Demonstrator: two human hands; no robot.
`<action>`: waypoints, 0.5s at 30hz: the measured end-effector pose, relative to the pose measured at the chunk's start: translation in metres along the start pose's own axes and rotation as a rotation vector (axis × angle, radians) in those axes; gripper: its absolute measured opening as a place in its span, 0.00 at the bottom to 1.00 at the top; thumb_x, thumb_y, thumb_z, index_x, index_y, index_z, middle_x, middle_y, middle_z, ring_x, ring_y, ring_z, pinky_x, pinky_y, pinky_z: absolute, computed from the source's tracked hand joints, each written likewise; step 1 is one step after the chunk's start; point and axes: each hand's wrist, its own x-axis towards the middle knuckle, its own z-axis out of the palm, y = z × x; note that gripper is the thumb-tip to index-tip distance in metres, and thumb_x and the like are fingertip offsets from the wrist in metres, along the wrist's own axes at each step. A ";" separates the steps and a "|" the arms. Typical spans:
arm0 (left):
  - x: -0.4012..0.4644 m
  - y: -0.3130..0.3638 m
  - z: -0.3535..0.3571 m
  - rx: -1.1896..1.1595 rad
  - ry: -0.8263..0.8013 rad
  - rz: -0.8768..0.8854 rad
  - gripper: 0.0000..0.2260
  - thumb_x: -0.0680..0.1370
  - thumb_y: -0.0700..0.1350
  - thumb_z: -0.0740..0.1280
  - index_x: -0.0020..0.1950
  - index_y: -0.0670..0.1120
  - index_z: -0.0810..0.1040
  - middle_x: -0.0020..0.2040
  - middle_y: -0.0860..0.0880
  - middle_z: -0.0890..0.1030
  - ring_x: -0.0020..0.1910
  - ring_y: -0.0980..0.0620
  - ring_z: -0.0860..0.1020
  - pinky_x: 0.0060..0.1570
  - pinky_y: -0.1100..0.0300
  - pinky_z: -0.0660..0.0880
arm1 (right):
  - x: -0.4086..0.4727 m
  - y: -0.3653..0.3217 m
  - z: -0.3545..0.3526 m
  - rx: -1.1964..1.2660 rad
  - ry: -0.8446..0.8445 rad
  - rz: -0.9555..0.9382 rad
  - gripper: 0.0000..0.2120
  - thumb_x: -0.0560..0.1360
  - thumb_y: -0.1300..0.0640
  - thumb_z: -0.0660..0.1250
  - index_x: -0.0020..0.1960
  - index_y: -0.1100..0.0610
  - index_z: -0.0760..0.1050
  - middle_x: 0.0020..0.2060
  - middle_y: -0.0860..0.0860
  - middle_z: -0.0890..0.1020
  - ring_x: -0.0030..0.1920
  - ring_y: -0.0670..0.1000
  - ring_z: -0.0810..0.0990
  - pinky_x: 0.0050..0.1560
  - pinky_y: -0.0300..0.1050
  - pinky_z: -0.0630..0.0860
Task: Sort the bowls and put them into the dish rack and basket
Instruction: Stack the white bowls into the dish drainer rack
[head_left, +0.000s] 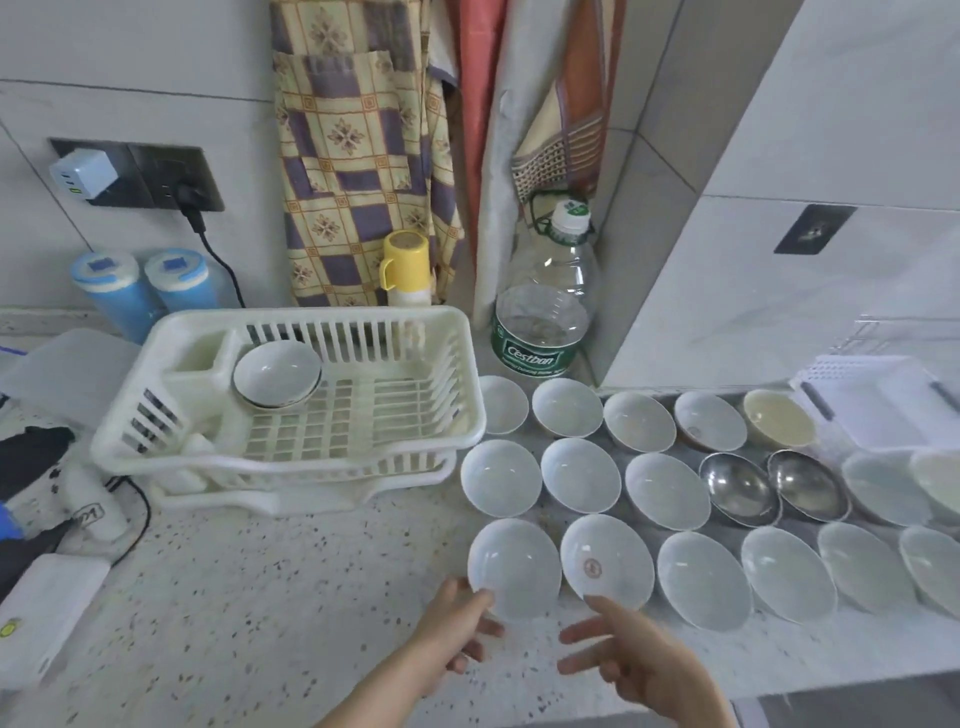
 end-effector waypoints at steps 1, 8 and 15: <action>0.002 -0.001 0.006 -0.020 0.011 0.002 0.12 0.79 0.47 0.63 0.61 0.49 0.69 0.44 0.43 0.86 0.21 0.53 0.70 0.21 0.66 0.59 | 0.003 0.006 -0.004 -0.008 -0.001 0.029 0.24 0.78 0.42 0.60 0.52 0.63 0.81 0.42 0.63 0.86 0.19 0.47 0.68 0.20 0.34 0.56; 0.010 -0.005 0.024 -0.162 0.100 -0.003 0.13 0.77 0.40 0.61 0.61 0.49 0.71 0.44 0.39 0.86 0.22 0.54 0.71 0.23 0.63 0.61 | 0.020 0.023 -0.020 0.387 0.224 -0.125 0.12 0.79 0.47 0.63 0.55 0.54 0.74 0.38 0.56 0.87 0.20 0.46 0.65 0.19 0.32 0.55; 0.007 -0.011 0.031 -0.261 0.148 0.035 0.17 0.74 0.37 0.61 0.61 0.50 0.73 0.42 0.38 0.86 0.23 0.55 0.70 0.22 0.64 0.60 | 0.015 0.019 -0.018 0.334 0.275 -0.257 0.08 0.76 0.62 0.61 0.55 0.59 0.72 0.42 0.59 0.86 0.27 0.49 0.65 0.20 0.36 0.57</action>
